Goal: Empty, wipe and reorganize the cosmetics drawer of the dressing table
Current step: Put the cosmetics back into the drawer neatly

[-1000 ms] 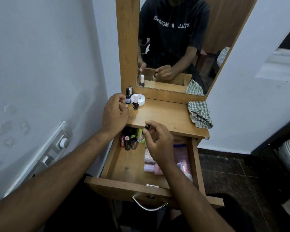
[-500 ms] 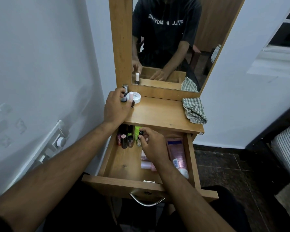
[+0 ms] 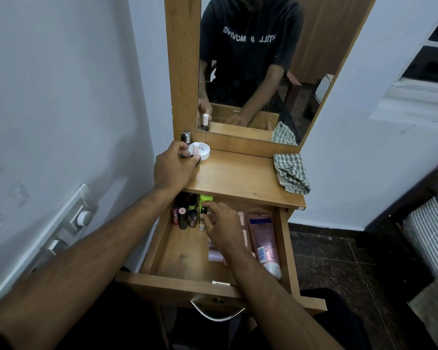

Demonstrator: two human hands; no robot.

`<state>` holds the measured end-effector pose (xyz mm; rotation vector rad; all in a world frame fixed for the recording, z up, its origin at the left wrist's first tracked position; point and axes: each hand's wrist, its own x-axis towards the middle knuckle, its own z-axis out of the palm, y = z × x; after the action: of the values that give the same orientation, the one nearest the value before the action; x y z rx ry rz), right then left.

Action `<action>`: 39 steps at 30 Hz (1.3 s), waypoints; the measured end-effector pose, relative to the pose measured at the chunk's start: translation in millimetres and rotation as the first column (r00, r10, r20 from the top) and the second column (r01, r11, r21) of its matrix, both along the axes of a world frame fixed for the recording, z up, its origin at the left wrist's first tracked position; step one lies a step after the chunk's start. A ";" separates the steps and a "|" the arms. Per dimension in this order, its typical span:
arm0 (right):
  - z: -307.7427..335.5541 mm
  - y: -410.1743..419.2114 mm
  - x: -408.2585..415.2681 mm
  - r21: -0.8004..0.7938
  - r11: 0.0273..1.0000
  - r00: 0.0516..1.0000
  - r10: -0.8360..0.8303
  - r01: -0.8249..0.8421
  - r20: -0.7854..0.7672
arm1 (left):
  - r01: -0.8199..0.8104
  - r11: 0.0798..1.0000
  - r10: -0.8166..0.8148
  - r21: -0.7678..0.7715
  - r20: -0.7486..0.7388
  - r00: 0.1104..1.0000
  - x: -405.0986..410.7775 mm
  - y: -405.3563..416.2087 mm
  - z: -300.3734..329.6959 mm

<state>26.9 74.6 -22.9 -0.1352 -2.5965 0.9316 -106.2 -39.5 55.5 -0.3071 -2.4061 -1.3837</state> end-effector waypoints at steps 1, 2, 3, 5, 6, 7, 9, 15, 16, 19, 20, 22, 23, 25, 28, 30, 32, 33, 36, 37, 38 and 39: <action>0.1 -0.6 0.1 0.021 1.000 1.000 -0.009 0.009 0.004 | -0.001 1.000 0.001 -0.001 0.005 1.000 -0.6 -0.4 -1.2; 0.4 -1.1 0.4 0.043 0.999 1.000 -0.029 0.029 0.001 | 0.002 1.000 -0.002 -0.006 0.009 1.000 -1.0 -0.5 -2.0; 0.6 -1.5 1.3 0.058 0.997 0.998 -0.055 0.056 -0.015 | 0.008 1.000 -0.008 -0.012 0.012 1.000 -1.7 -0.6 -2.9; 1.7 -2.1 2.9 0.057 0.992 0.992 -0.106 0.109 -0.062 | 0.017 1.000 -0.017 -0.020 0.014 1.000 -3.6 0.7 -3.8; 2.6 -2.4 3.7 0.048 0.990 0.989 -0.125 0.129 -0.081 | 0.020 1.000 -0.019 -0.022 0.013 1.000 -4.4 2.2 -4.0; 3.0 -2.9 4.3 0.036 0.989 0.986 -0.139 0.142 -0.091 | 0.022 1.000 -0.022 -0.022 0.009 1.000 -5.2 4.0 -4.5; 3.6 -3.8 5.1 0.013 0.989 0.985 -0.147 0.149 -0.096 | 0.017 1.000 -0.017 -0.020 -0.005 1.000 -6.8 8.3 -6.8; 7.3 -3.4 5.4 -0.032 0.995 0.988 -0.100 0.097 -0.117 | -0.019 1.000 0.020 0.017 -0.060 0.998 -3.1 16.1 -6.5; 8.4 -3.2 6.0 -0.041 0.995 0.987 -0.099 0.094 -0.125 | -0.013 0.999 0.015 0.036 -0.068 0.998 0.3 15.5 -4.0; 13.4 -0.9 7.2 -0.066 0.993 0.983 -0.110 0.101 -0.147 | 0.021 0.996 -0.012 0.084 -0.106 0.994 16.1 7.6 5.3; 15.4 0.5 7.2 -0.082 0.991 0.980 -0.114 0.102 -0.161 | 0.038 0.996 -0.028 0.084 -0.117 0.993 23.9 3.1 7.9; 20.0 2.3 8.5 -0.115 0.988 0.972 -0.121 0.099 -0.202 | 0.083 0.994 -0.074 0.065 -0.136 0.988 41.6 -7.9 10.7; 22.4 3.6 9.6 -0.123 0.987 0.966 -0.126 0.100 -0.224 | 0.105 0.993 -0.097 0.055 -0.140 0.985 50.8 -13.1 10.5; 25.6 6.3 11.6 -0.142 0.985 0.958 -0.130 0.096 -0.256 | 0.141 0.989 -0.136 0.036 -0.120 0.983 67.5 -24.0 6.6; 27.0 10.5 12.9 -0.173 0.978 0.949 -0.162 0.117 -0.272 | 0.208 0.978 -0.210 -0.033 -0.079 0.975 87.1 -34.9 -0.7; 27.9 11.1 12.8 -0.190 0.974 0.947 -0.175 0.126 -0.270 | 0.259 0.961 -0.266 -0.096 -0.071 0.961 95.6 -39.5 -5.8; 28.8 10.7 12.9 -0.201 0.971 0.945 -0.181 0.127 -0.274 | 0.307 0.936 -0.316 -0.171 -0.027 0.948 100.2 -42.7 -12.6; 29.3 10.6 13.2 -0.208 0.970 0.942 -0.185 0.129 -0.281 | 0.327 0.920 -0.333 -0.216 0.007 0.943 100.5 -43.7 -16.9; 33.2 10.9 13.2 -0.241 0.962 0.933 -0.201 0.130 -0.300 | 0.348 0.872 -0.342 -0.343 0.081 0.936 102.1 -46.2 -24.7; 35.4 11.9 11.7 -0.256 0.958 0.930 -0.207 0.129 -0.303 | 0.355 0.858 -0.342 -0.371 0.102 0.934 103.2 -45.8 -26.3; 37.8 13.1 9.6 -0.268 0.955 0.928 -0.210 0.127 -0.307 | 0.360 0.845 -0.342 -0.395 0.117 0.932 104.6 -45.1 -27.5; 41.6 14.2 6.3 -0.271 0.955 0.927 -0.207 0.121 -0.313 | 0.355 0.833 -0.336 -0.424 0.121 0.934 106.1 -44.7 -28.7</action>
<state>33.2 88.8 18.6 -0.2345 -2.1129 1.1056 0.0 -84.2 26.8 -0.8777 -2.7835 -0.9507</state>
